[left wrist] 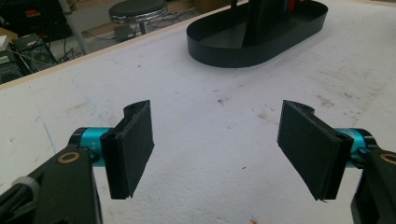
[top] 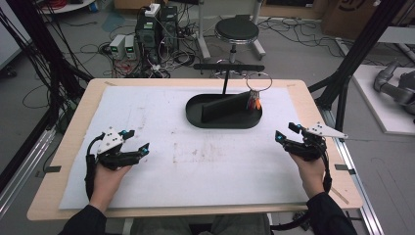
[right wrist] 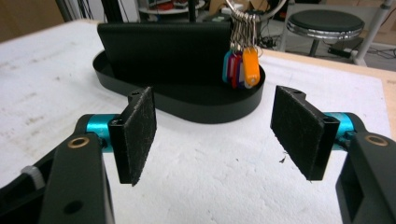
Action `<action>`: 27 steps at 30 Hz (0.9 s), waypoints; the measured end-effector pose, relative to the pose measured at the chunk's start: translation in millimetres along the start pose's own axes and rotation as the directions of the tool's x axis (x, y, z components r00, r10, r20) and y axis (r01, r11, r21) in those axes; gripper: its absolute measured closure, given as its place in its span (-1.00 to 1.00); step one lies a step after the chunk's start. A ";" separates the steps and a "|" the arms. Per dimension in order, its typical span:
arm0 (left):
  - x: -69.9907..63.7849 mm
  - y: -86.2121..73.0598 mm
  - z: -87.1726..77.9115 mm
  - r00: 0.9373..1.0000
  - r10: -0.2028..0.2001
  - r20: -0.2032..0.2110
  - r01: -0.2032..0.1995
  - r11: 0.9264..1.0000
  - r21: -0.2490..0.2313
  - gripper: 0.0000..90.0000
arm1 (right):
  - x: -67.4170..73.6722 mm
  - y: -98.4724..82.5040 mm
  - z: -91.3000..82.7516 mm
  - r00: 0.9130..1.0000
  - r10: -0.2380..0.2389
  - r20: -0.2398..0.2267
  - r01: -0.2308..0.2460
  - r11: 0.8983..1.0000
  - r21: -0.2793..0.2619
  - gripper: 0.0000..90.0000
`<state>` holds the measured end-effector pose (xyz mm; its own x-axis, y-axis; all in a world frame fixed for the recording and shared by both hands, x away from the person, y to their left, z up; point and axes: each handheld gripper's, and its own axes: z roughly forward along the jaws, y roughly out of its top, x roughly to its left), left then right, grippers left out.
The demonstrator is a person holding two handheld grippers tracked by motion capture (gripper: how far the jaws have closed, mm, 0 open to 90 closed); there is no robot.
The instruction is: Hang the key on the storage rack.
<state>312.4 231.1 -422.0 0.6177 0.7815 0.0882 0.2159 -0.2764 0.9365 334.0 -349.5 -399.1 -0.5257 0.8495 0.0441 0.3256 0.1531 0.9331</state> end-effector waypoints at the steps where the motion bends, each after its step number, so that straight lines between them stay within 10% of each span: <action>1: -0.6 0.0 -0.5 1.000 0.001 0.000 -0.001 1.000 -0.001 -0.40 | -0.2 -0.5 0.6 1.000 -0.004 0.001 0.004 1.000 0.003 -0.30; 27: 5.1 -6.8 -17.1 0.999 -0.007 -0.039 0.008 1.000 0.006 -0.40 | -1.7 -3.6 17.2 0.999 -0.034 0.019 0.033 0.998 0.050 -0.31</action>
<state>301.1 246.5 -422.1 0.5864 0.8045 0.0943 0.2252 -0.2738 0.9350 347.3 -342.8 -408.7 -0.5214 0.8533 0.0057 0.3470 0.2059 0.9150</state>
